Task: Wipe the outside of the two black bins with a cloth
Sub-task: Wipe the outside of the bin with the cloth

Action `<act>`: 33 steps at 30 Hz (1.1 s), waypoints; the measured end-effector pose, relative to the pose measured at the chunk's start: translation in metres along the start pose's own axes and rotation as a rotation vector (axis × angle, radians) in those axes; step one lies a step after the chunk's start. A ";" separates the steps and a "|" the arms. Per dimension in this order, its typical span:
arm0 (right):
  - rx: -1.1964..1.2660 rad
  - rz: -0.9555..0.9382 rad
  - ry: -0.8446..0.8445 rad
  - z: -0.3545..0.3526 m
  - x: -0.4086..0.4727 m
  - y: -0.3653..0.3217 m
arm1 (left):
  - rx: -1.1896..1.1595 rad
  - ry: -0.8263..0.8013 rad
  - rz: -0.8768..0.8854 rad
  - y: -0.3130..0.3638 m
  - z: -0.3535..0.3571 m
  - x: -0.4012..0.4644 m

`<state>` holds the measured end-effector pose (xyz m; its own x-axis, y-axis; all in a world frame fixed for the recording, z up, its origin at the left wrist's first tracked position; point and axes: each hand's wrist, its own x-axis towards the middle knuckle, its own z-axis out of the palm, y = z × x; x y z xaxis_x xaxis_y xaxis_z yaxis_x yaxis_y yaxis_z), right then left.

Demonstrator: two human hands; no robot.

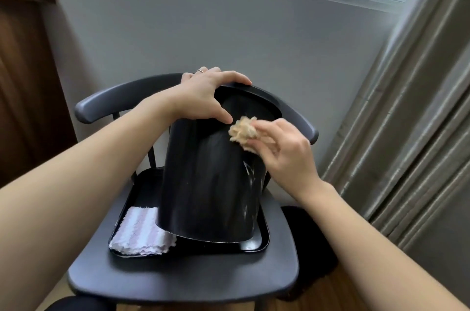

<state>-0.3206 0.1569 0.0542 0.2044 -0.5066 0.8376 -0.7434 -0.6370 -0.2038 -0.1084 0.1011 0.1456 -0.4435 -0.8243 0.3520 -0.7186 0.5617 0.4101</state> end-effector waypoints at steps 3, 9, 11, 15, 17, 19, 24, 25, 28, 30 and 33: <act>0.008 0.018 0.005 0.004 0.006 0.001 | 0.005 -0.008 0.001 -0.002 -0.001 -0.001; -0.007 -0.191 -0.104 0.002 -0.026 -0.002 | -0.012 -0.021 0.003 -0.004 -0.003 -0.002; -0.031 -0.164 -0.089 0.000 -0.015 0.001 | -0.008 -0.017 0.002 -0.003 -0.003 -0.002; -0.036 0.025 -0.004 -0.003 0.019 0.007 | 0.009 -0.015 0.020 0.000 -0.001 -0.001; -0.027 0.096 0.041 -0.003 0.030 0.006 | 0.015 -0.008 0.030 0.002 0.000 0.000; -0.027 0.101 0.054 0.000 0.036 0.002 | 0.018 0.002 0.040 0.002 0.001 0.000; -0.036 0.056 -0.001 0.000 0.039 -0.001 | -0.015 -0.008 0.051 -0.002 -0.001 0.000; -0.045 0.064 0.000 -0.002 0.038 0.001 | -0.019 -0.011 0.049 -0.002 -0.001 0.000; -0.052 0.111 0.006 -0.008 0.035 0.007 | -0.024 -0.016 0.034 -0.002 -0.001 0.000; -0.064 0.112 0.002 -0.008 0.035 0.007 | -0.025 -0.018 0.029 0.000 -0.002 0.000; -0.062 0.099 -0.006 -0.009 0.034 0.008 | 0.052 -0.005 0.051 0.009 0.000 0.003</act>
<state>-0.3254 0.1405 0.0856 0.1318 -0.5687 0.8119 -0.7983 -0.5464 -0.2531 -0.1161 0.1037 0.1504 -0.4829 -0.7952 0.3667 -0.7217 0.5986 0.3476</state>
